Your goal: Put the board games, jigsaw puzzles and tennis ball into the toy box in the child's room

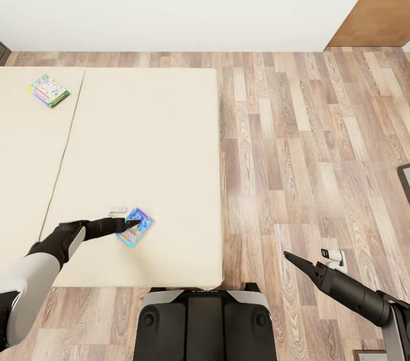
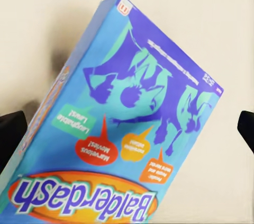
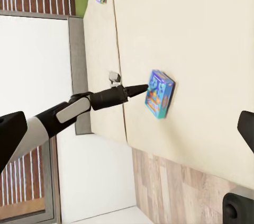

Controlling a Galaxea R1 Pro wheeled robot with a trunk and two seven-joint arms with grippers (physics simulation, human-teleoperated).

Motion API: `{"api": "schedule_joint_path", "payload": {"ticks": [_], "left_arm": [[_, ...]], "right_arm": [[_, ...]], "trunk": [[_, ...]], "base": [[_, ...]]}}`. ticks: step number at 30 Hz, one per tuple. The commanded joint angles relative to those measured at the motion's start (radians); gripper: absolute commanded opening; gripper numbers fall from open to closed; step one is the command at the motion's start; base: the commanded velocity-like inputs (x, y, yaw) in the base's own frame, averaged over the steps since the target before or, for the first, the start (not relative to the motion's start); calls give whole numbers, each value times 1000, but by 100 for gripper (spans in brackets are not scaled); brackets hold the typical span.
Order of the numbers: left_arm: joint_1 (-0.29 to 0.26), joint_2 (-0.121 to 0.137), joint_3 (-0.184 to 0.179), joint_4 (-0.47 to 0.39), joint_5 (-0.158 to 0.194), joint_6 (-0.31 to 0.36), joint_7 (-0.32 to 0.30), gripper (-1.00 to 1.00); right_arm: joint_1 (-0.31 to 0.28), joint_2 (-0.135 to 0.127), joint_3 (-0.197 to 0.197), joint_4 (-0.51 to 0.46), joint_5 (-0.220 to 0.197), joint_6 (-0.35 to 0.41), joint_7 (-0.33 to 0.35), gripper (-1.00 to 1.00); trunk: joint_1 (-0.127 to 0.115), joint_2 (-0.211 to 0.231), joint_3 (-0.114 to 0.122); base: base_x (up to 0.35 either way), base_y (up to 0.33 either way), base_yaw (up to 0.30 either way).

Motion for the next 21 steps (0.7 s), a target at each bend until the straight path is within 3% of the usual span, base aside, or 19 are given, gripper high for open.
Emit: {"api": "schedule_joint_path", "payload": {"ticks": [1, 10, 21], "left_arm": [[0, -1, 9, 9, -6, 8, -7, 100], [0, -11, 10, 32, -5, 8, -9, 100], [0, -44, 10, 36, -4, 7, -10, 100]], "right_arm": [[0, 0, 0, 0, -2, 9, 2, 100], [0, -1, 0, -1, -2, 9, 3, 100], [-1, -1, 0, -1, -3, 9, 3, 100]], "trunk": [[1, -1, -1], [1, -1, -1], [1, -1, -1]], "base": [[0, 0, 0], [0, 0, 0], [0, -1, 0]]}}
